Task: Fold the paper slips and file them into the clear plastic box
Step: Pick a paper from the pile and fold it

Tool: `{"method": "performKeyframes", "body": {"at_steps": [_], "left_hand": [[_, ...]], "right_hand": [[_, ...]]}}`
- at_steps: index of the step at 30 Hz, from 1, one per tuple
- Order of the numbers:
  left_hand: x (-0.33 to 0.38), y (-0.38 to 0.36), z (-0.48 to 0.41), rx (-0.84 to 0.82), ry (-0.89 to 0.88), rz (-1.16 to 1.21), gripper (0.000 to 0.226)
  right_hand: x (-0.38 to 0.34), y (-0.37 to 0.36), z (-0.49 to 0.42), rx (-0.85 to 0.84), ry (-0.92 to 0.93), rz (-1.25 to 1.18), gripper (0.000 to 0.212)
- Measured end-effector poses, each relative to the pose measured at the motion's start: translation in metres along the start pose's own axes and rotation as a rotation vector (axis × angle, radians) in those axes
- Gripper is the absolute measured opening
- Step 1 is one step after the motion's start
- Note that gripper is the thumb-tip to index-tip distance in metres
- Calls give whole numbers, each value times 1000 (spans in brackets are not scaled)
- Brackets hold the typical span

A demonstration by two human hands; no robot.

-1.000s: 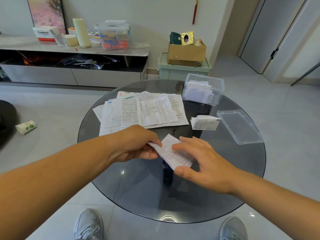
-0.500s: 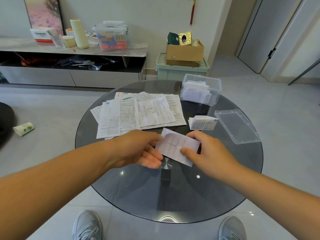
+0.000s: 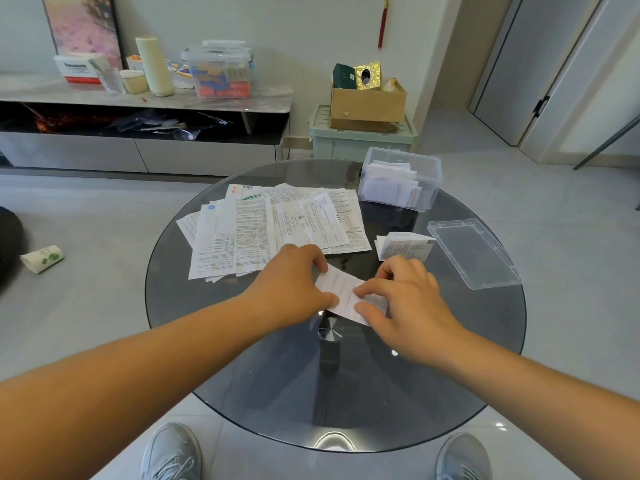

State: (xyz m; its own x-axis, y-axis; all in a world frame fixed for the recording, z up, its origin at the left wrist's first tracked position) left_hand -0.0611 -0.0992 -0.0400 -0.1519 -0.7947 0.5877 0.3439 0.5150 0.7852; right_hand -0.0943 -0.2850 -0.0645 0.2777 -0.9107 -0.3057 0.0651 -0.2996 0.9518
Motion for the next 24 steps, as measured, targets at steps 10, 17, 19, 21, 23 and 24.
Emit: {"method": "performKeyframes", "body": {"at_steps": [10, 17, 19, 21, 23, 24], "left_hand": [[-5, 2, -3, -65, 61, 357, 25], [-7, 6, 1, -142, 167, 424, 33], [-4, 7, 3, -169, 173, 446, 27], [3, 7, 6, -180, 161, 497, 19], [9, 7, 8, -155, 148, 550, 12], [11, 7, 9, -139, 153, 584, 10]], "right_hand": [[0, -1, -1, -99, 76, -49, 31], [-1, 0, -1, -118, 170, -55, 28], [-1, -1, 0, -117, 181, -64, 27], [0, -1, 0, -108, 185, -67, 26], [1, -1, 0, -113, 172, -101, 24], [1, -2, 0, -127, 158, -137, 23]]}}
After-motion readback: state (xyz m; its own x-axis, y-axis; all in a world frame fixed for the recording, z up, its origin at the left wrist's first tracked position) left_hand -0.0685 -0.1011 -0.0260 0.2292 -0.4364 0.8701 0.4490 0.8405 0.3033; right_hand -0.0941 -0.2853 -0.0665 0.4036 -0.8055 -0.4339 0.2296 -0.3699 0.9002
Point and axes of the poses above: each hand's wrist, its own z-axis away from the middle knuckle, its own y-axis out of the back of the hand, x = y × z, the point moved 3 cm from there along -z, towards the middle knuckle, and after that the axes turned 8 degrees about -x, right-handed, at the moved point
